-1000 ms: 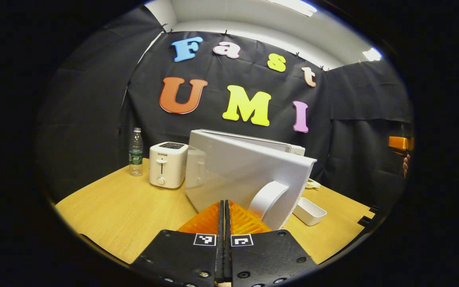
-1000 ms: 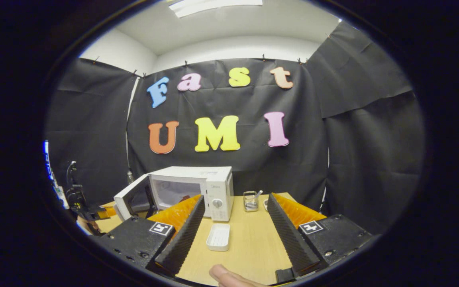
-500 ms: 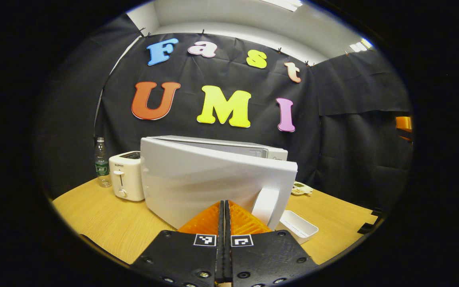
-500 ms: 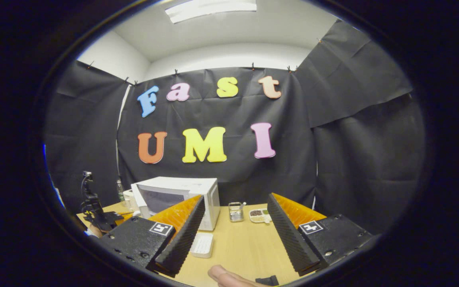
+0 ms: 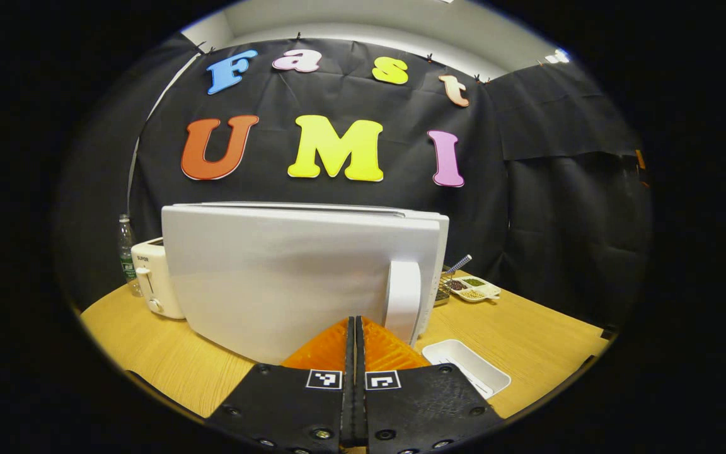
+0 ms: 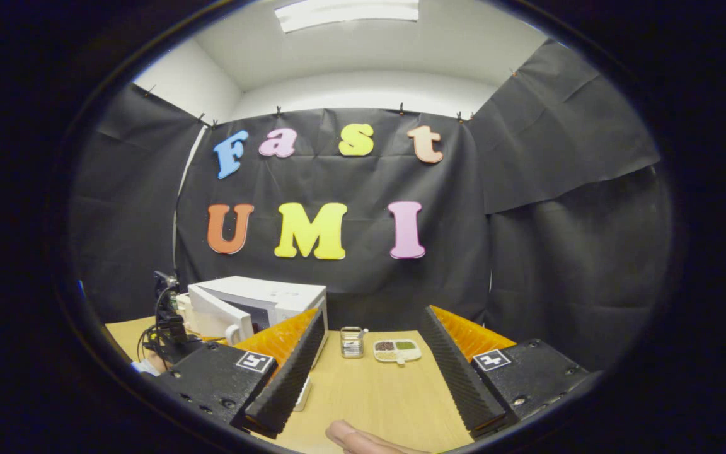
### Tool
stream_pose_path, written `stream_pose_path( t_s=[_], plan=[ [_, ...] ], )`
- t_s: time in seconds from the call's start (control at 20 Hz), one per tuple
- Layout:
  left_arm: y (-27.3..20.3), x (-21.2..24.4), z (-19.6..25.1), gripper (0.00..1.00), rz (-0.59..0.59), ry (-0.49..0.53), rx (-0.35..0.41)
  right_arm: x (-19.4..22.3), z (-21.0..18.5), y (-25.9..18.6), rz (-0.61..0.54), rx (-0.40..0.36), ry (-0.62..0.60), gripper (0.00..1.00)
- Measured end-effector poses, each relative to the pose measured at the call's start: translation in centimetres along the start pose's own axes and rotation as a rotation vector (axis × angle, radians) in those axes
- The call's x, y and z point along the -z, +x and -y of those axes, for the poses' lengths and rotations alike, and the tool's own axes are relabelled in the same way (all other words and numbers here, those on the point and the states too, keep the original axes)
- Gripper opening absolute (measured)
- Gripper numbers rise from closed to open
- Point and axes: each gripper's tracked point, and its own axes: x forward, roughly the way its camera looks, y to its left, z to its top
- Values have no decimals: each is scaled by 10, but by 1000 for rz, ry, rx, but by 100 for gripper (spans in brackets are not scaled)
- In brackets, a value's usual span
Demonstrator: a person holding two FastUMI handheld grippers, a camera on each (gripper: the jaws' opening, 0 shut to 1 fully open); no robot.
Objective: Open the microwave oven with the left hand, put the food in, and close the microwave oven.
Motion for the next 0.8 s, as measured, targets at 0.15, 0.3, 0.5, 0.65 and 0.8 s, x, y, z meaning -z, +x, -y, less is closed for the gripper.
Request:
stream_pose_path(
  t_s=[0.15, 0.3, 0.5, 0.65, 0.8],
  plan=[
    [18, -5, -1, 0, 10, -23, -24, 5, 7, 16, -7, -2, 5, 100],
    [32, -12, 2, 0, 31, -24, -33, 18, 9, 29, -35, -24, 24, 100],
    [58, -8, 5, 0, 17, 1, -45, 37, 7, 44, -81, -77, 77, 100],
    [83, -8, 6, 0, 5, -1, -60, 47, 10, 53, -97, -79, 103, 100],
    [105, -6, 9, 0, -30, 9, -65, 56, 1, 50, -134, -124, 142, 100]
  ],
)
